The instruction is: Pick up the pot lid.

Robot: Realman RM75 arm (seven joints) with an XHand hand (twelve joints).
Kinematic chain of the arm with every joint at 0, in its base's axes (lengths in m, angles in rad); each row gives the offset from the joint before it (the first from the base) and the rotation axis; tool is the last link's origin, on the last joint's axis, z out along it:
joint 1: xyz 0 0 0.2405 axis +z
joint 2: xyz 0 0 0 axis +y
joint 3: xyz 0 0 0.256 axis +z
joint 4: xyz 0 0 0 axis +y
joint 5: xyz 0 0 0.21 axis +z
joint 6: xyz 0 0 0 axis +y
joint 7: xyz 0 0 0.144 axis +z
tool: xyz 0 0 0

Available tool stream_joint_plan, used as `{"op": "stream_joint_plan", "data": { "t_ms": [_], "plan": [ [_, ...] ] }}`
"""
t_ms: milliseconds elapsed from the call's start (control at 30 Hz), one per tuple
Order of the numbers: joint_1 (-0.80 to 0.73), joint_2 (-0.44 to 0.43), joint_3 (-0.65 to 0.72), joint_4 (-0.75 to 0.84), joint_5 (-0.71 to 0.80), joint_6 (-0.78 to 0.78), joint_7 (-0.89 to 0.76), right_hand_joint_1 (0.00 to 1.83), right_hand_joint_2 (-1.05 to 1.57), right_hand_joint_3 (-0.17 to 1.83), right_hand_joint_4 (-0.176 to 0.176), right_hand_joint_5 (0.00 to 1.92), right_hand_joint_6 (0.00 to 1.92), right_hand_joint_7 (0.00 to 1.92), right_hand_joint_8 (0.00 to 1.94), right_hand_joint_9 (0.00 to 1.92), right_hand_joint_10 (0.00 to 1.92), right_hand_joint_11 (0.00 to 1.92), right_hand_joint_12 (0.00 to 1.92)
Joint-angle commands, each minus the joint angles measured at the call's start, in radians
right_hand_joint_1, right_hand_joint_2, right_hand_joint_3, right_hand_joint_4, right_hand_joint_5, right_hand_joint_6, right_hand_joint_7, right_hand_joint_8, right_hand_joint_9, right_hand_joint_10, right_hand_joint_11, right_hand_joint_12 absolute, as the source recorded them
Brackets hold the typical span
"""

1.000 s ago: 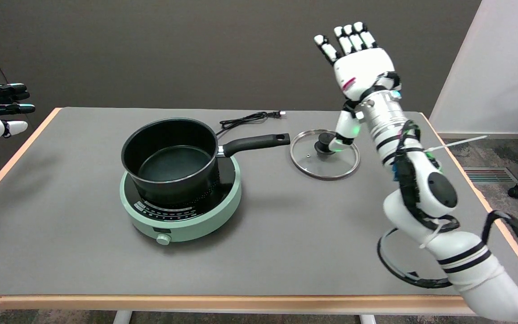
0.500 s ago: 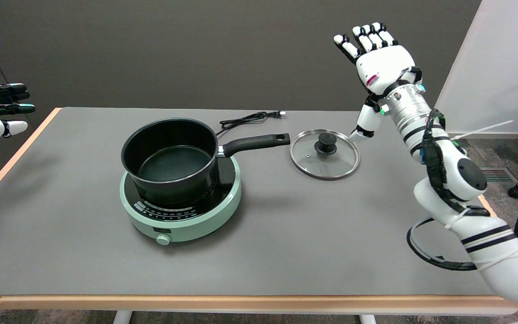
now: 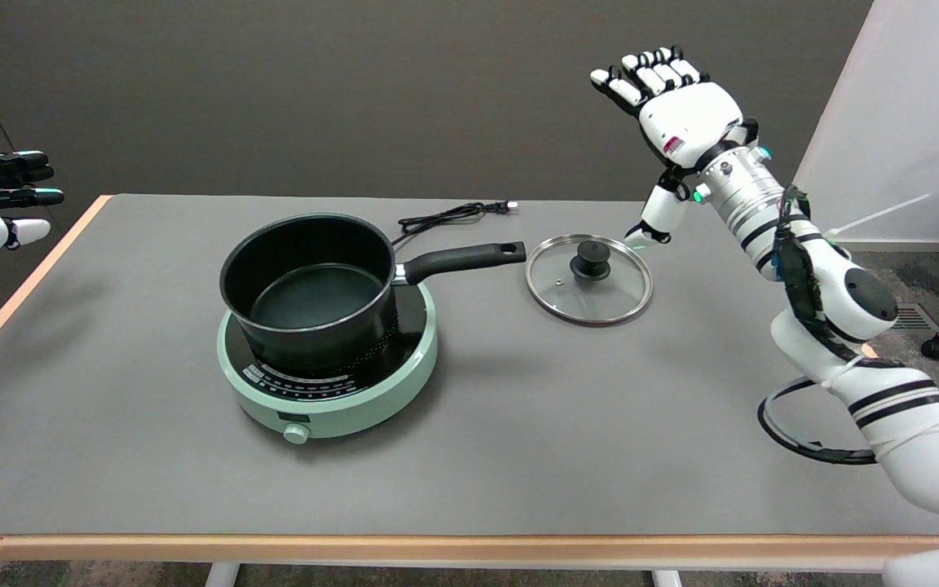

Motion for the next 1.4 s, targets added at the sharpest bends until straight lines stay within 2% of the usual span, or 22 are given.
{"op": "stream_joint_plan", "data": {
  "t_ms": [33,300,833,867,1400],
  "plan": [
    [0.057,0.058,-0.014,-0.140,0.016,0.120,0.136,1.08,-0.38,0.79,0.176,0.09,0.09,0.09,0.09,0.09,0.09,0.09,0.09],
    [0.067,0.062,-0.015,-0.150,0.014,0.120,0.192,1.06,-0.43,0.87,0.176,0.14,0.14,0.14,0.14,0.14,0.14,0.14,0.14],
    [0.072,0.078,-0.036,-0.137,0.016,0.129,0.193,1.06,-0.45,0.85,0.176,0.10,0.10,0.10,0.10,0.10,0.10,0.10,0.10],
    [0.072,0.079,-0.036,-0.136,0.017,0.129,0.193,0.70,0.68,0.89,0.158,0.64,0.38,0.64,0.19,0.67,0.39,0.44,0.74],
    [0.088,0.080,-0.064,-0.155,0.014,0.132,0.193,0.69,0.71,0.84,0.163,0.65,0.39,0.65,0.23,0.68,0.39,0.44,0.75]
  ]
}}
